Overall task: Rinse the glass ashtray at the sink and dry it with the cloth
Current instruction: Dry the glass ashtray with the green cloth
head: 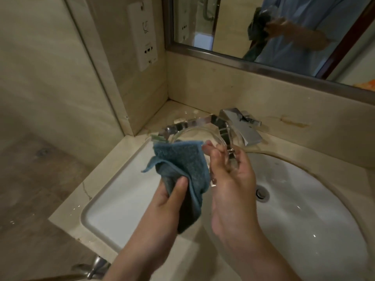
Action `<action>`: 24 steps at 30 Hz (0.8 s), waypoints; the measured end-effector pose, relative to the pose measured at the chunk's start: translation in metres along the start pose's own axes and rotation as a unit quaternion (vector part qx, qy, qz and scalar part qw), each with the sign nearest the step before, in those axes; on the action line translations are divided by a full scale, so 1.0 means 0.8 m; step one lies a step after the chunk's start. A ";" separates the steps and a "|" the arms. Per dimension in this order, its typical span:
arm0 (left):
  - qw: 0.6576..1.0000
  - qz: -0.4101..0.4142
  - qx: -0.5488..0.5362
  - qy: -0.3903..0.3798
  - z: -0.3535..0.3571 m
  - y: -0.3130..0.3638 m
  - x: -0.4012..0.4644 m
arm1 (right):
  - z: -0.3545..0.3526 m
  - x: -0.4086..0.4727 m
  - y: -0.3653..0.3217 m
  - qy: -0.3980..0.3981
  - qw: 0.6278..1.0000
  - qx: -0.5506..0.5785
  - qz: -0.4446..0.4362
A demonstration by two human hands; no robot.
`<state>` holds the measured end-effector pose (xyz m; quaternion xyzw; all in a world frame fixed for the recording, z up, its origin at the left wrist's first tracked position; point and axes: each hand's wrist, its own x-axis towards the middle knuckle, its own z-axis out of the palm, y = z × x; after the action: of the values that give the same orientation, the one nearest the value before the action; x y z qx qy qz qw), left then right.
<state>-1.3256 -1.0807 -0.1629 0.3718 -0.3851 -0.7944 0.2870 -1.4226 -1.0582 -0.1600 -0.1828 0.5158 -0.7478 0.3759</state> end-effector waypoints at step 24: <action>0.999 0.041 0.001 -0.013 -0.010 0.027 0.005 | -0.008 -0.008 0.000 -0.004 0.996 -0.037 0.080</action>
<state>-1.3179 -1.0983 -0.1498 0.3457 -0.4041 -0.7867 0.3136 -1.4230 -1.0494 -0.1619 -0.1573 0.5547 -0.6950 0.4295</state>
